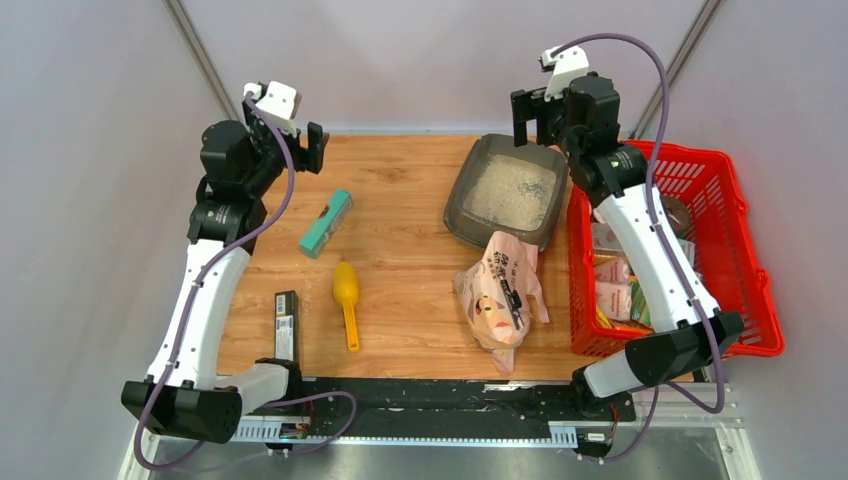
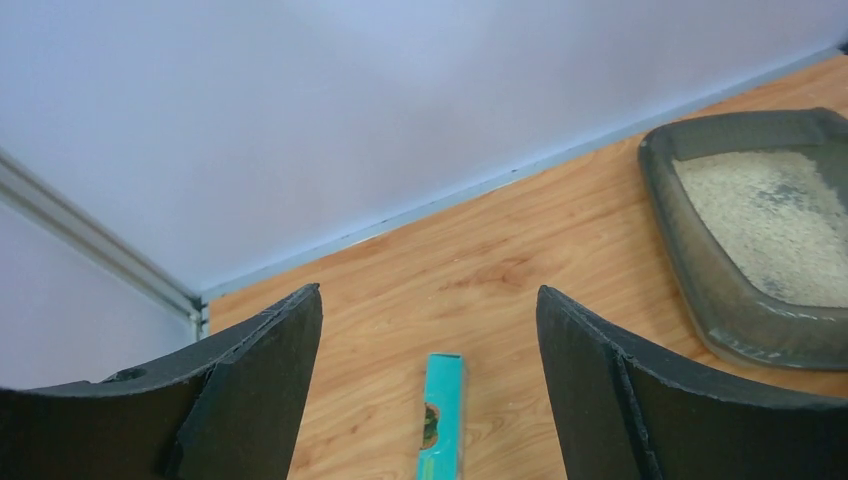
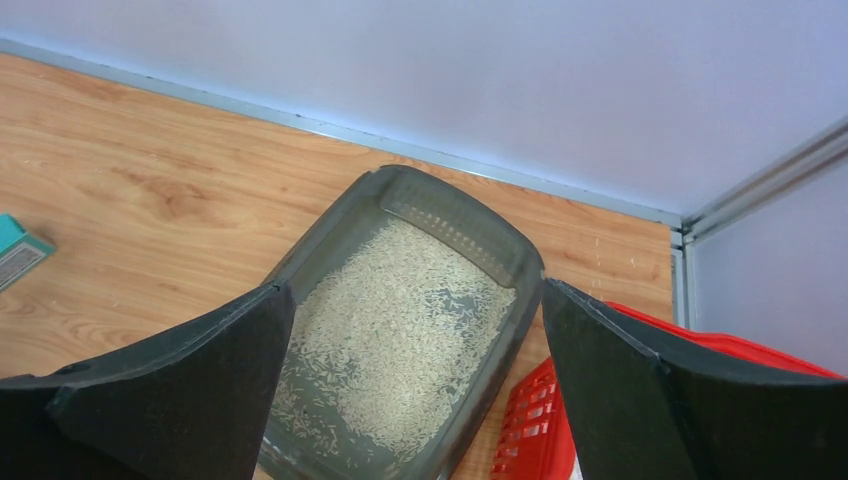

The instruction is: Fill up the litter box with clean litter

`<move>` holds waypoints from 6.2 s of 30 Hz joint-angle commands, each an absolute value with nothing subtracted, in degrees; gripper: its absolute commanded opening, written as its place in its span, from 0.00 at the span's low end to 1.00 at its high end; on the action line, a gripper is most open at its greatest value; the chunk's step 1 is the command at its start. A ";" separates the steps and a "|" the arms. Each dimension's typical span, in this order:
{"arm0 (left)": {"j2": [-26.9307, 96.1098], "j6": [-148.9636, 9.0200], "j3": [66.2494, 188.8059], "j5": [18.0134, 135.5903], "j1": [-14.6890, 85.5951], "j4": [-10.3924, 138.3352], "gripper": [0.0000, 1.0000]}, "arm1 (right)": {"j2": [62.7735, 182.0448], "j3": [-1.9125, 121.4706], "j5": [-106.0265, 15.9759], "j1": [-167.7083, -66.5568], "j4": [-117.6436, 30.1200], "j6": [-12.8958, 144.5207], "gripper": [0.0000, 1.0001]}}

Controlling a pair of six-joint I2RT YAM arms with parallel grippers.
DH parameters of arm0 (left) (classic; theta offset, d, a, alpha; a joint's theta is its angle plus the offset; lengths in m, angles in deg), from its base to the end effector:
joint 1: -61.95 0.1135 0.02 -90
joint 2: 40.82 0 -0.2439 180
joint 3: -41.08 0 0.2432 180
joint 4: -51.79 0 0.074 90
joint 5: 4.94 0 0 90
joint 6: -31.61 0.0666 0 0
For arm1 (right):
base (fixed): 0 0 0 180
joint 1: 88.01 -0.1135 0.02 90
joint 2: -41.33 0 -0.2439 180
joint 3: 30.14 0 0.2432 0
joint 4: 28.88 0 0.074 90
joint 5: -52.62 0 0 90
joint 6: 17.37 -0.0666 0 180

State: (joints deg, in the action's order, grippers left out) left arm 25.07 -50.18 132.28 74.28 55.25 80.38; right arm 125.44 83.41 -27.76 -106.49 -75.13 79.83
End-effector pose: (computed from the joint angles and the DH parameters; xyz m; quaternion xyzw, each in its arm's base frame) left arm 0.2761 -0.0450 0.4321 0.1579 0.7094 -0.0593 0.6844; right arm 0.3264 0.0974 0.4353 -0.1291 0.7911 -0.0086 0.5978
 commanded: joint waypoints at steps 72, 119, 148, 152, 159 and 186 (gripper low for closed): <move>7.44 -48.11 113.01 61.85 48.94 97.36 0.72 | 142.19 86.78 -68.11 -126.15 -104.15 93.09 0.00; 47.86 2.16 137.71 42.87 34.35 113.54 0.73 | 106.10 58.06 -67.13 -92.92 -109.80 84.32 0.65; 49.28 -14.88 130.42 42.52 31.28 107.20 0.00 | 121.83 64.03 -67.98 -106.02 -88.00 87.58 0.75; 44.36 -16.02 127.26 43.31 32.86 108.71 0.00 | 125.69 66.76 -61.23 -109.26 -84.22 86.52 0.71; 37.32 -27.62 122.86 43.14 40.94 101.77 0.00 | 141.41 78.96 -54.35 -116.83 -76.93 83.63 0.64; 35.38 -29.39 122.68 43.67 42.35 98.16 0.00 | 151.55 78.54 -51.61 -119.12 -76.66 78.52 0.50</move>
